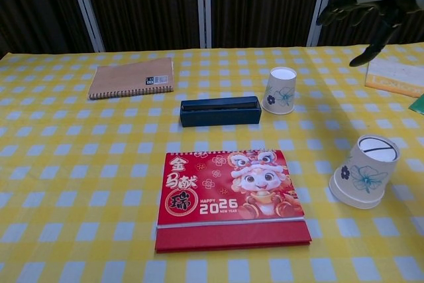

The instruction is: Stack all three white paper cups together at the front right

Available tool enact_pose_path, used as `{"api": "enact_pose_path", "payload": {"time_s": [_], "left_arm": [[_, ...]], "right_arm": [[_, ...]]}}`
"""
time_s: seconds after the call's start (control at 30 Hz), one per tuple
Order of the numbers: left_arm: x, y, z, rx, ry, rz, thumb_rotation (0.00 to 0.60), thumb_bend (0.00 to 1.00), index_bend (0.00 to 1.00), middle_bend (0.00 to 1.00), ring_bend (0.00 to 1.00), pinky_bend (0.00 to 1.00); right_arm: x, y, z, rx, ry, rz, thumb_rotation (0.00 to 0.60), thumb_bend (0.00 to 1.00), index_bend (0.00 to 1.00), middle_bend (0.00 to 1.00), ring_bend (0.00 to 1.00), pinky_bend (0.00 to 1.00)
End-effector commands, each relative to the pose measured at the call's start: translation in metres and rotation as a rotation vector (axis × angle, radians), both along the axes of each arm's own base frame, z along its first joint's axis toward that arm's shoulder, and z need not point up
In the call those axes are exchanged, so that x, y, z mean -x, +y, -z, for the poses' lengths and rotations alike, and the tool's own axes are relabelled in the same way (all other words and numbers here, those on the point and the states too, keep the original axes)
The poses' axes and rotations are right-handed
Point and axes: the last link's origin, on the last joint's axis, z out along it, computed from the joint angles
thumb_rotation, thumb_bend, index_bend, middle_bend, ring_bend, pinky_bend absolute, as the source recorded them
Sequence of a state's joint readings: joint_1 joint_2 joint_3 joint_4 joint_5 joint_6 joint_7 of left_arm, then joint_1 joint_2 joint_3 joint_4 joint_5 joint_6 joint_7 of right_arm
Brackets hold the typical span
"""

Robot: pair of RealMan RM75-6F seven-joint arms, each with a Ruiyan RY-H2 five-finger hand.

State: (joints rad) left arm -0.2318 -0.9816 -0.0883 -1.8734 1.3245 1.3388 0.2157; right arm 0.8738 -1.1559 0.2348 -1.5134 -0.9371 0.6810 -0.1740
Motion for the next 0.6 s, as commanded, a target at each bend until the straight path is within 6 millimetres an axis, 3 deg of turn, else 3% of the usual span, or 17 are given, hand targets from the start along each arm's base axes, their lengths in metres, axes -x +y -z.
{"api": "enact_pose_path", "payload": {"time_s": [0.03, 0.33, 0.6], "left_arm": [[0.002, 0.005, -0.001, -0.005, -0.005, -0.005, 0.6, 0.0, 0.0, 0.0, 0.0, 0.0], [0.007, 0.01, -0.001, -0.006, -0.002, -0.022, 0.6, 0.0, 0.0, 0.0, 0.0, 0.0], [0.01, 0.013, 0.001, -0.001, 0.004, -0.041, 0.6, 0.0, 0.0, 0.0, 0.0, 0.0]], "right_arm": [[-0.017, -0.023, 0.035, -0.05, 0.015, 0.01, 0.6, 0.04, 0.15, 0.1, 0.06, 0.15], [-0.026, -0.046, 0.077, -0.07, 0.017, 0.041, 0.6, 0.02, 0.17, 0.14, 0.06, 0.2], [-0.025, -0.057, 0.092, -0.068, 0.047, 0.049, 0.6, 0.08, 0.22, 0.21, 0.1, 0.24]]}}
